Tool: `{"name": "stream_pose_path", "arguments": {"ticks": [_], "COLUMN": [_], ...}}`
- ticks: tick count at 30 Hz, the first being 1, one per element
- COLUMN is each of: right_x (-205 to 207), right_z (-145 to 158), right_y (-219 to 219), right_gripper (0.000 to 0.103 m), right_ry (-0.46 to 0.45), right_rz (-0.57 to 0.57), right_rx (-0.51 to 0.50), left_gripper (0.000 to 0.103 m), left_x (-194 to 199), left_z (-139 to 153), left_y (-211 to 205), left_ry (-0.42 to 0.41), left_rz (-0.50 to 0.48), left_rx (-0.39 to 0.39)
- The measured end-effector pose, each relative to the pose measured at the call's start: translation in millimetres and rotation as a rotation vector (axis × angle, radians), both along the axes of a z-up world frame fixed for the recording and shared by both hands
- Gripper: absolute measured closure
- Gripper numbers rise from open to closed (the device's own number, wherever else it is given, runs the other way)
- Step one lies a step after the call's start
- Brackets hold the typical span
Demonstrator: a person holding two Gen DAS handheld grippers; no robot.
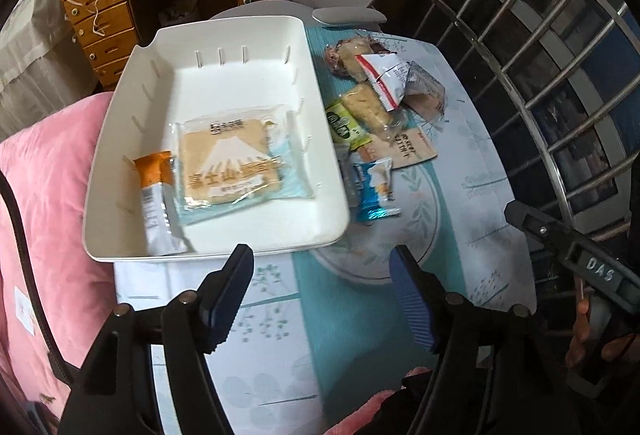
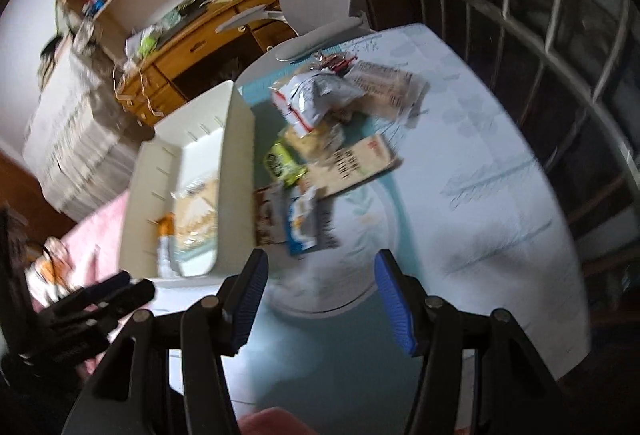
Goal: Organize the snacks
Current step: 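Carry both snacks into the white tray and open both grippers, then move both grippers to the snack pile beside the tray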
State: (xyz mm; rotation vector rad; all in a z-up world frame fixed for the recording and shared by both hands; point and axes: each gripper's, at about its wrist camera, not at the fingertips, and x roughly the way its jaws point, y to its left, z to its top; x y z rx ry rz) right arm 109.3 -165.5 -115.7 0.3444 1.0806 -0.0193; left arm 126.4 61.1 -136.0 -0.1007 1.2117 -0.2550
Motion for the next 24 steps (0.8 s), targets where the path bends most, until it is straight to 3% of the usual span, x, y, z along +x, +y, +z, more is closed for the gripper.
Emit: {"name": "stream_pose_path", "arguments": {"ticks": [10, 16, 24], "right_x": [33.9, 55.0, 76.3], "right_z": [-6.6, -19.5, -52.1], "right_y": [-39.9, -48.2, -48.2], "right_gripper": [0.047, 0.037, 0.036], "right_ry": [-0.010, -0.021, -0.023], "right_rz": [0.212, 0.434, 0.747], "right_rx": [-0.198, -0.292, -0.350], "left_gripper": [0.027, 0.027, 0.027], "left_x": [7.1, 18.4, 37.0], "left_z": [-9.7, -27.3, -60.0], "left_y": [-47.3, -77.9, -101.8], "left_ry": [0.021, 0.054, 0.070], "left_rz": [0.103, 0.186, 0.324], "left_rx": [-0.001, 0.011, 0.019]}}
